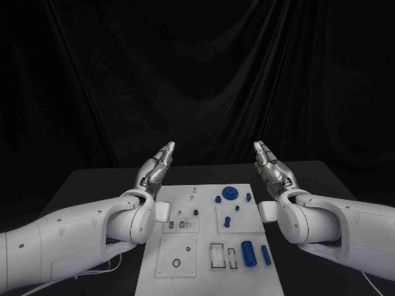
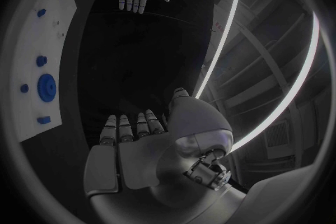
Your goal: Assemble the parts on the task board
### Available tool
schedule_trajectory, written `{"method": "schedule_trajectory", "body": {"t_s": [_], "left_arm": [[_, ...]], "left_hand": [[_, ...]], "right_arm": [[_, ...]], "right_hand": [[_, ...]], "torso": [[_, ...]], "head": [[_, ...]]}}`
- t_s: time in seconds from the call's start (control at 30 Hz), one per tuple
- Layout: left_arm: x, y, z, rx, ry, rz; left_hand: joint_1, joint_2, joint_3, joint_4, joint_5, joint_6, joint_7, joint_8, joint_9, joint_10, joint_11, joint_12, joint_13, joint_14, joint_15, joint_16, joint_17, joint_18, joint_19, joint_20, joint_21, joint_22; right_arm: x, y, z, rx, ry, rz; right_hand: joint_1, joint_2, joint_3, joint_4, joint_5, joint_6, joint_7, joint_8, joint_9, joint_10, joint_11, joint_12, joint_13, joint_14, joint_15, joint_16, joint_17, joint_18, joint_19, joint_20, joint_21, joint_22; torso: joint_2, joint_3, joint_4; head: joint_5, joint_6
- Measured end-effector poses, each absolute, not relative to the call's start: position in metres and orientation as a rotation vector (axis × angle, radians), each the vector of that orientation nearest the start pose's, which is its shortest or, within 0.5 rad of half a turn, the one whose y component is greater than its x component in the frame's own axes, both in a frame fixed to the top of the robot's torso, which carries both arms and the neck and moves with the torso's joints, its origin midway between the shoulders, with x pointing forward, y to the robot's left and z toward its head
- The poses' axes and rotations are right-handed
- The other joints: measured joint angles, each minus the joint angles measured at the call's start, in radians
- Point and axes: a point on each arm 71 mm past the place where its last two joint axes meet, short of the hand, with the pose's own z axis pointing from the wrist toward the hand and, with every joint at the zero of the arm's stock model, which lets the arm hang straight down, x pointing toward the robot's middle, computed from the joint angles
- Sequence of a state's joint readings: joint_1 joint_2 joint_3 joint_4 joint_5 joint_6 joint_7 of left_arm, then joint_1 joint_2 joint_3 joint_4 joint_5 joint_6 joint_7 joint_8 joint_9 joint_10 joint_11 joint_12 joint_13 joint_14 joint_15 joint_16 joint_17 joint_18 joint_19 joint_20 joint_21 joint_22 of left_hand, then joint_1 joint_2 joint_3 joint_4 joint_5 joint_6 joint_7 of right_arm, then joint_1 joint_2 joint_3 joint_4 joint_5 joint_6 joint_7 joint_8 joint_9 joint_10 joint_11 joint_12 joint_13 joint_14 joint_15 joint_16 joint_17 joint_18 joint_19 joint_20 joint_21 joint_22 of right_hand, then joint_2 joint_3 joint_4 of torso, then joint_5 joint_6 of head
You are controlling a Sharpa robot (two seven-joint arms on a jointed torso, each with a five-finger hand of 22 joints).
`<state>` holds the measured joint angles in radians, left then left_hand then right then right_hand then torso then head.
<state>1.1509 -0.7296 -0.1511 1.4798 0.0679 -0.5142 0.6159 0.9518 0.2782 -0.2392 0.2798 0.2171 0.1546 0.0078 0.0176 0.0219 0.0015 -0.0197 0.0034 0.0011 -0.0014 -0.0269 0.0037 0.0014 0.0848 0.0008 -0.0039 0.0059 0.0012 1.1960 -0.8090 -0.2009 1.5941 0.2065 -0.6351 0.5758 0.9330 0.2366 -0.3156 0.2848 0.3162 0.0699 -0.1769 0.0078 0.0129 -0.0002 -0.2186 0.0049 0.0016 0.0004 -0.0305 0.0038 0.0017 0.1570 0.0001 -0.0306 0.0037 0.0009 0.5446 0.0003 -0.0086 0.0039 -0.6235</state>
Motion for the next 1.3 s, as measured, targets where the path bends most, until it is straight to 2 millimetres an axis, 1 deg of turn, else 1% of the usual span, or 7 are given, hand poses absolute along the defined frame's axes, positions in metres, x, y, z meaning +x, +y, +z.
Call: {"method": "schedule_trajectory", "body": {"t_s": [0.4, 0.57, 0.63, 0.73, 0.93, 1.1, 1.3], "left_arm": [[0.479, 0.17, -0.23, -1.127, 1.344, -1.682], [0.482, 0.184, -0.23, -1.132, 1.343, -1.743], [0.482, 0.185, -0.23, -1.127, 1.346, -1.763], [0.481, 0.185, -0.229, -1.114, 1.354, -1.788], [0.48, 0.197, -0.228, -1.098, 1.358, -1.796], [0.476, 0.205, -0.227, -1.092, 1.361, -1.807], [0.471, 0.213, -0.225, -1.091, 1.362, -1.815]], "left_hand": [[0.044, 0.003, -0.007, 0.007, 0.011, -0.008, -0.008, 0.003, 0.001, -0.001, -0.019, 0.0, 0.0, 0.0, 0.0, 0.0, 0.0, 0.016, 0.0, 0.012, 0.0, 0.0], [0.056, 0.001, -0.007, 0.007, 0.025, -0.001, -0.006, 0.003, 0.001, -0.001, -0.02, 0.0, 0.0, 0.0, 0.0, 0.0, 0.0, 0.016, -0.001, 0.017, 0.0, 0.0], [0.071, -0.001, -0.009, 0.009, 0.041, 0.006, 0.001, 0.003, 0.001, -0.001, -0.018, 0.0, 0.0, 0.0, 0.0, 0.0, 0.0, 0.016, 0.0, 0.019, 0.0, 0.0], [0.101, -0.012, -0.01, 0.01, 0.068, 0.013, 0.004, 0.003, 0.001, -0.002, -0.009, 0.0, 0.0, 0.0, 0.0, 0.0, 0.0, 0.016, -0.003, 0.022, 0.0, 0.0], [0.124, -0.015, -0.01, 0.01, 0.099, 0.024, 0.01, 0.003, 0.003, -0.002, -0.004, 0.0, 0.001, 0.0, 0.008, 0.0, -0.001, 0.016, 0.0, 0.033, 0.0, 0.0], [0.15, -0.021, -0.01, 0.01, 0.13, 0.032, 0.018, 0.003, 0.003, -0.001, 0.004, 0.0, 0.001, 0.001, 0.014, 0.0, -0.001, 0.016, 0.0, 0.033, 0.0, 0.0], [0.166, -0.023, -0.01, 0.01, 0.156, 0.041, 0.019, 0.003, 0.004, -0.002, 0.009, 0.0, 0.0, 0.002, 0.02, 0.0, 0.0, 0.016, 0.0, 0.033, 0.0, 0.0]], "right_arm": [[0.456, -0.198, -0.229, 1.349, 1.287, 1.36], [0.459, -0.208, -0.229, 1.34, 1.286, 1.375], [0.46, -0.208, -0.229, 1.312, 1.296, 1.387], [0.461, -0.209, -0.226, 1.246, 1.314, 1.4], [0.468, -0.214, -0.213, 1.062, 1.341, 1.399], [0.475, -0.219, -0.19, 0.862, 1.353, 1.392], [0.489, -0.223, -0.15, 0.599, 1.38, 1.347]], "right_hand": [[0.043, -0.006, -0.007, 0.005, -0.003, 0.014, 0.011, 0.004, 0.001, -0.002, 0.01, 0.0, 0.0, 0.0, 0.0, 0.0, 0.0, 0.0, 0.0, 0.0, 0.0, 0.0], [0.052, -0.01, -0.007, 0.005, -0.013, 0.044, 0.077, 0.01, 0.006, 0.007, 0.088, 0.0, 0.001, 0.0, 0.0, 0.0, 0.0, 0.008, 0.0, 0.006, 0.0, 0.0], [0.055, -0.014, -0.007, 0.005, -0.016, 0.06, 0.093, 0.01, 0.007, 0.009, 0.099, 0.0, 0.002, 0.0, 0.0, 0.0, 0.0, 0.008, 0.0, 0.051, 0.0, 0.0], [0.073, -0.031, -0.007, 0.005, -0.016, 0.084, 0.117, 0.011, 0.01, 0.016, 0.124, 0.0, 0.004, 0.0, 0.072, 0.0, 0.0, 0.008, 0.0, 0.154, 0.0, 0.0], [0.144, -0.05, 0.003, 0.004, 0.006, 0.159, 0.191, 0.023, 0.019, 0.045, 0.204, 0.022, 0.012, 0.016, 0.178, 0.006, 0.005, 0.008, 0.037, 0.265, 0.021, 0.016], [0.17, -0.076, 0.003, 0.004, -0.035, 0.22, 0.213, 0.029, 0.024, 0.095, 0.282, 0.051, 0.021, 0.096, 0.232, 0.049, 0.027, 0.008, 0.084, 0.313, 0.042, 0.029], [0.196, -0.094, 0.015, 0.005, -0.042, 0.277, 0.248, 0.034, 0.029, 0.105, 0.295, 0.058, 0.021, 0.155, 0.247, 0.063, 0.035, 0.006, 0.126, 0.315, 0.066, 0.037]], "torso": [[0.0, 0.0, -0.0005], [0.0, 0.0001, -0.0005], [0.0, 0.0001, -0.0005], [0.0, 0.0003, -0.0006], [0.0, 0.0002, -0.0012], [0.002, 0.0001, -0.0016], [0.008, -0.0012, -0.0001]], "head": [[0.0, 0.001], [-0.004, -0.044], [-0.003, -0.056], [0.0, -0.078], [0.008, -0.125], [0.009, -0.159], [0.012, -0.169]]}}
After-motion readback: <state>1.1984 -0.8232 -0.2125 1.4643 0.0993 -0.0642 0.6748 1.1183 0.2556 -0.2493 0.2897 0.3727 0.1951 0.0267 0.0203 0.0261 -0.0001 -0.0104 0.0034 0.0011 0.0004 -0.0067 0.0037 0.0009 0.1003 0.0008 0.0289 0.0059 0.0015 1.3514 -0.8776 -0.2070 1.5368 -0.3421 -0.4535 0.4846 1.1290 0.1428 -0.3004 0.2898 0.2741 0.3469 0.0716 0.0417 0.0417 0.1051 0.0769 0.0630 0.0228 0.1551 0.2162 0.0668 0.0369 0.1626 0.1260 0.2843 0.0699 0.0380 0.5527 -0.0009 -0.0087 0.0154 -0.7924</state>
